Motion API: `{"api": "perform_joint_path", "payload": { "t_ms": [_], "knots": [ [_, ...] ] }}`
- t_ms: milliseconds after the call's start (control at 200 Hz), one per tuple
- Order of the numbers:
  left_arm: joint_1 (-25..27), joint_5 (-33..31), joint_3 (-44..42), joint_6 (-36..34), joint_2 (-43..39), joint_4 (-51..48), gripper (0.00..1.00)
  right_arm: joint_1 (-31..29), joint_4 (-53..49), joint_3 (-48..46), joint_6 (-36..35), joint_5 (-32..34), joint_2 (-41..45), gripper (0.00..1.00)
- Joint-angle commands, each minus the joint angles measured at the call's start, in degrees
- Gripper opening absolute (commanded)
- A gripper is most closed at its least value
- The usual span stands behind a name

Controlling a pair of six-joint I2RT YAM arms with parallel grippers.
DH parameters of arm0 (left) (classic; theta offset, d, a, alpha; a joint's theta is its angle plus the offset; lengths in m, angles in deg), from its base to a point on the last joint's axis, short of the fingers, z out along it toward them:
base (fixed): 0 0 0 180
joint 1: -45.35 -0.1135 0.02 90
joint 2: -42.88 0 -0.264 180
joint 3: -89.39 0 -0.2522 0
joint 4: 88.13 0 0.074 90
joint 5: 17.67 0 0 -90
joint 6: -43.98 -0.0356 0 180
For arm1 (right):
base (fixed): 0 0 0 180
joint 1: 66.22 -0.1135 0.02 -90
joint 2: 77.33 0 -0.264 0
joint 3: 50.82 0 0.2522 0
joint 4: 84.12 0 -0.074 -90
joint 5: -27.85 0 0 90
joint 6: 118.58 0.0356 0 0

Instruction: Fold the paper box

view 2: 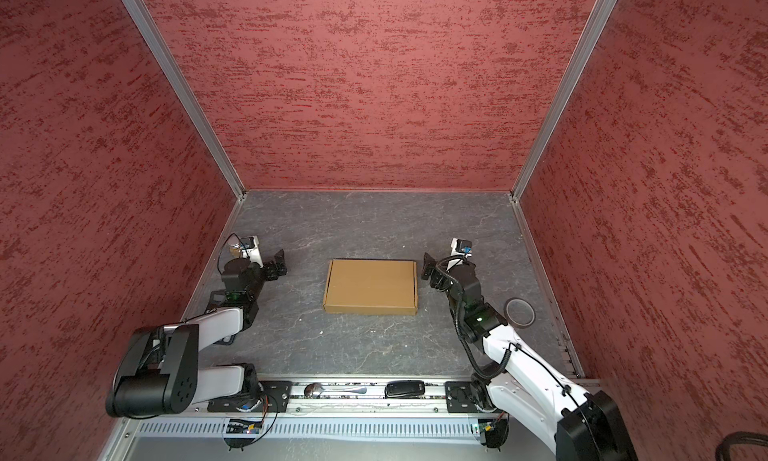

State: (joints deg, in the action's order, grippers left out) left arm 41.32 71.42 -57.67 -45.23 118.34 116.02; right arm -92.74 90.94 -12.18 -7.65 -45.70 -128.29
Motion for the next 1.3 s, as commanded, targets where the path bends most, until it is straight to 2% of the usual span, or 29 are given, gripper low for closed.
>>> {"api": "perform_joint_path", "payload": {
  "t_ms": [0, 70, 190, 381, 481, 541, 942, 1087, 1297],
  "knots": [
    [-1.52, 4.58, 1.45, 1.6, 1.34, 4.23, 1.0, 0.18, 0.93, -1.01, -0.67, 3.14, 1.77, 0.99],
    [-1.8, 5.99, 1.78, 1.96, 2.4, 4.9, 1.0, 0.16, 0.85, -1.37, -0.95, 3.8, 2.45, 0.99],
    [-1.68, 7.92, 0.21, 2.0, 6.27, 12.14, 1.0, 0.16, 1.1, -2.27, -1.32, 5.31, 2.79, 0.99],
    [-1.42, 8.29, 0.23, 1.6, 8.21, 13.62, 1.0, 0.16, 2.64, -3.37, -3.1, 9.15, 2.58, 0.99],
    [-1.46, 10.34, -0.56, 0.82, 12.91, 20.21, 1.0, 0.16, 4.1, -3.88, -4.32, 12.91, 2.62, 0.99],
    [-1.31, 10.81, 0.73, 0.24, 11.49, 15.42, 1.0, 0.2, 5.55, -4.39, -5.62, 15.43, 2.62, 0.99],
    [1.17, 6.02, 2.7, -0.98, 12.3, 12.66, 0.99, 2.07, 22.24, -10.51, -17.12, 27.36, 0.6, 0.99],
    [1.2, 6.0, 2.62, -0.9, 12.45, 12.98, 1.0, 4.36, 29.63, -12.51, -20.88, 27.68, -2.11, 0.99],
    [1.4, 5.83, 2.63, -1.04, 12.4, 12.89, 1.0, 8.02, 35.83, -14.39, -19.98, 26.91, -8.8, 0.99]
  ]
}}
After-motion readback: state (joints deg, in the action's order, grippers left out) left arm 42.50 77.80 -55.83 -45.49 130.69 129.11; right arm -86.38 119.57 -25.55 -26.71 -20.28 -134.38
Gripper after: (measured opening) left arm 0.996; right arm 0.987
